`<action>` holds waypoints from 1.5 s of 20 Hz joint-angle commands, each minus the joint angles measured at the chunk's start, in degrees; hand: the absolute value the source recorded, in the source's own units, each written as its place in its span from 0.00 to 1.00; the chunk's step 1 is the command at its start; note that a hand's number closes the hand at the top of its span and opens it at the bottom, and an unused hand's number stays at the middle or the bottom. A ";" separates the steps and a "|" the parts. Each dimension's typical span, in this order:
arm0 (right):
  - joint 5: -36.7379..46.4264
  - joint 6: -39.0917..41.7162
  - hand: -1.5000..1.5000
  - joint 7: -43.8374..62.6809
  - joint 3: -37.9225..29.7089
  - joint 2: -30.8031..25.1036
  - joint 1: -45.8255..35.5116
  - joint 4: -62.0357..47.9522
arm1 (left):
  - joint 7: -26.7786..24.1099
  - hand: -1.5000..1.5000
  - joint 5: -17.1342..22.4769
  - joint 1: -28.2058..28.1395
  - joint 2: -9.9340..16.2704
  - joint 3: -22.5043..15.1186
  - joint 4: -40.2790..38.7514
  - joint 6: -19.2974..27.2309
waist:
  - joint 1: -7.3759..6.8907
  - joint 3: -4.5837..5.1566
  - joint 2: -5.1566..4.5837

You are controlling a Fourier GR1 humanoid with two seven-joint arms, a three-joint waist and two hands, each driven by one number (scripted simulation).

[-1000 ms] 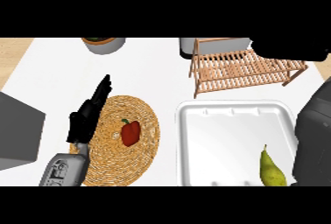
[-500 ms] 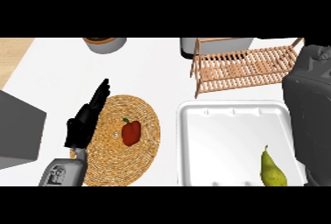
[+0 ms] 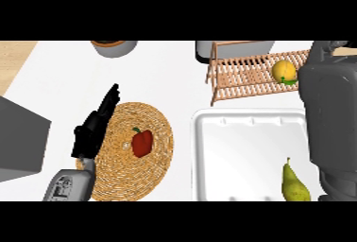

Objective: Pick the lemon from the tray and place it in the tiered shelf

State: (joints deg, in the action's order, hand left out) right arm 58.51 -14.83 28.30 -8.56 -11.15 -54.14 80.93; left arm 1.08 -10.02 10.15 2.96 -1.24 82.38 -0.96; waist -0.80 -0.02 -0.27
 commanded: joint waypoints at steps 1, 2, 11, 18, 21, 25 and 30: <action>-7.39 -3.22 1.00 -6.27 -4.47 -1.37 -1.66 -5.72 | 0.32 0.50 0.14 -0.20 -0.42 -0.37 0.64 -0.14 | 0.16 0.01 0.12; -6.27 -8.29 1.00 -9.28 -3.58 0.34 -0.08 -8.79 | -0.81 0.50 2.28 0.77 1.70 2.37 -1.34 -2.05 | 0.02 0.02 0.00; 0.52 -7.54 1.00 -5.89 -4.26 -7.81 -1.54 -19.55 | 0.35 0.50 -0.16 0.26 -0.20 0.17 0.31 0.24 | 0.44 0.13 0.15; 2.64 -7.86 0.00 1.42 -5.57 -9.07 -2.25 -17.37 | 2.85 0.50 -0.76 -2.43 -0.60 -1.86 4.90 -0.29 | 0.40 0.03 0.36; -2.65 -9.93 0.00 -0.18 -7.06 -7.10 2.33 -12.31 | -2.74 0.50 0.41 -1.07 0.96 1.25 -1.22 -0.91 | 0.82 0.03 0.35; -10.42 -8.70 0.00 -2.72 -9.19 -6.56 3.06 -8.54 | -0.50 0.50 0.34 0.00 -0.36 0.63 -1.51 -0.33 | 0.93 0.02 0.36; -14.14 -5.45 0.00 -1.53 -8.32 -7.02 1.55 -6.81 | 1.57 0.50 -0.69 -0.32 0.07 -0.31 1.29 -0.42 | 0.75 0.03 0.35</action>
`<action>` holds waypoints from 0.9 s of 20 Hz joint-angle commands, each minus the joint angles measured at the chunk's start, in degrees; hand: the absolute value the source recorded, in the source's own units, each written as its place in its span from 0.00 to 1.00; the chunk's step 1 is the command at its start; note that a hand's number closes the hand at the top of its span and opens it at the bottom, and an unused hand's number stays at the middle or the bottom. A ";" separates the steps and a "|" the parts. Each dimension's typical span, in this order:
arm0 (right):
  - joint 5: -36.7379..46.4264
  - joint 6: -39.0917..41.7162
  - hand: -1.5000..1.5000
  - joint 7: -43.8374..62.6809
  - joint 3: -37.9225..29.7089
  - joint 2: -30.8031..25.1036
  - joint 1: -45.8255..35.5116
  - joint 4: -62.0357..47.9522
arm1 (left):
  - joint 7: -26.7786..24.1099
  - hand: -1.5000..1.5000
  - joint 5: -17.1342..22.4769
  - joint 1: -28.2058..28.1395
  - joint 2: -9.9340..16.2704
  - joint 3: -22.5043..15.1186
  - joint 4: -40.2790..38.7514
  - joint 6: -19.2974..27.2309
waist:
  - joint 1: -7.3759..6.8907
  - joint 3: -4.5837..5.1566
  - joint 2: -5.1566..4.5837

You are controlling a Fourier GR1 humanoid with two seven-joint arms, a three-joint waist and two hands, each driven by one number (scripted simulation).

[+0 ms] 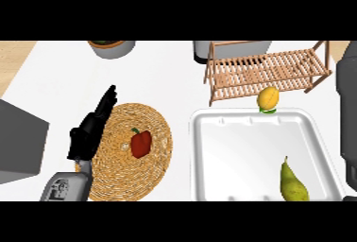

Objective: Pick the lemon from the tray and place it in the tiered shelf

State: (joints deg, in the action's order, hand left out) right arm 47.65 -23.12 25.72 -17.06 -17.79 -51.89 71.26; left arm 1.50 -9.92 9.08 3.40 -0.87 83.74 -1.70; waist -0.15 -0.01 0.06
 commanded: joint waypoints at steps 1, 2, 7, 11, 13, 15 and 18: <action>-7.00 5.21 0.00 -1.56 -1.97 -3.15 -2.41 1.01 | 0.96 0.50 0.45 -1.78 0.33 -0.18 2.41 -0.68 | -0.17 0.01 0.02; -7.02 5.07 0.00 -0.68 -1.08 -2.10 -0.89 2.88 | 1.75 0.50 1.57 1.71 0.64 1.48 0.19 -0.96 | 0.09 0.02 0.00; -9.29 2.08 0.00 4.23 -3.98 -1.96 -4.47 6.77 | 1.81 0.50 0.61 -0.14 0.77 0.47 1.54 -0.90 | -0.04 0.02 0.10; -10.40 -1.48 0.00 10.27 -8.47 -3.20 -7.17 10.46 | -1.35 0.50 -1.31 -2.94 -1.14 -1.26 0.71 1.19 | 0.12 0.03 0.25; -14.19 1.54 0.00 9.34 -12.58 -8.28 -3.97 13.31 | 1.49 0.50 -0.61 -1.93 -0.46 -0.30 2.92 1.08 | 0.68 -0.02 0.33; -14.20 4.31 0.00 13.90 -14.11 -12.28 -5.27 12.89 | 2.73 0.50 0.72 -0.41 0.06 0.32 2.83 -0.34 | 0.63 0.01 0.22; -17.24 9.18 0.00 19.05 -17.57 -14.67 0.88 18.55 | 0.73 0.50 0.50 -0.98 0.12 0.82 1.59 0.17 | 1.41 0.00 0.32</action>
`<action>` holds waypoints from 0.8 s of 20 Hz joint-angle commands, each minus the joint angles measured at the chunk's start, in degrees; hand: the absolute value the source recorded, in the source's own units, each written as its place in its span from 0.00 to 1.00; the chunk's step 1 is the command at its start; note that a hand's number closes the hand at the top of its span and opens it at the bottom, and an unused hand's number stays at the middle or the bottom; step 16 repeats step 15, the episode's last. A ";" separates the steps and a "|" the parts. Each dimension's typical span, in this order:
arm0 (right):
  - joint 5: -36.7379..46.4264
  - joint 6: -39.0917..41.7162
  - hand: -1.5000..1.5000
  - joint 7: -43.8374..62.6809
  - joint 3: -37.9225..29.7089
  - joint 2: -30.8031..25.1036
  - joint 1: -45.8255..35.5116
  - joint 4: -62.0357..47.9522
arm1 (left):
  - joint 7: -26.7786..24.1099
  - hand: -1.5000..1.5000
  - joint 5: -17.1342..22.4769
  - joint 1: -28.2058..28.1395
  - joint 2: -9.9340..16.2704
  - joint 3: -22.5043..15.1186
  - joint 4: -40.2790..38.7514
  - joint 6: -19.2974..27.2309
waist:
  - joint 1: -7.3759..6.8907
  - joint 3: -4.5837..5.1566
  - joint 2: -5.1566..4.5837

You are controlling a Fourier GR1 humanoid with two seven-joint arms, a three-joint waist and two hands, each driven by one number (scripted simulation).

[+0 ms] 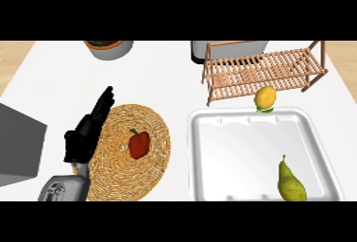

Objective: Pick the lemon from the tray and place it in the tiered shelf

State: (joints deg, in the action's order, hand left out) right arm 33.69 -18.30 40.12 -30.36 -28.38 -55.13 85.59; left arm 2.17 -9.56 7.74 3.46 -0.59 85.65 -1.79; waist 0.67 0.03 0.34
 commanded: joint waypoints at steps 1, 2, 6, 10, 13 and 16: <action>-5.70 7.06 0.00 5.41 -6.16 -4.39 7.27 4.64 | 1.64 0.50 2.05 0.49 1.50 1.82 1.44 -1.53 | 0.90 -0.08 0.17; -6.73 11.21 0.00 6.75 -7.41 -7.76 8.48 4.21 | -0.32 0.50 0.98 -3.25 0.17 0.07 2.45 -0.71 | 1.00 -0.07 0.30; -14.74 20.48 0.00 9.91 -14.33 -13.15 14.92 8.36 | 0.88 0.50 -0.54 -1.70 -0.74 -0.37 1.39 1.05 | 1.42 -0.08 0.26; -21.58 27.30 0.00 3.26 -22.74 -15.73 24.92 9.77 | -2.22 0.50 0.37 1.69 0.16 2.08 -3.97 0.86 | 1.62 -0.09 -0.04; -28.97 33.63 0.00 0.03 -31.50 -16.87 30.29 7.13 | 1.17 0.50 0.83 1.06 1.05 1.88 -0.10 -0.11 | 1.59 -0.14 0.15; -32.91 39.07 0.00 -2.84 -35.23 -21.50 31.83 2.33 | -2.54 0.50 0.28 0.58 0.80 1.91 -3.70 0.14 | 1.45 -0.10 -0.03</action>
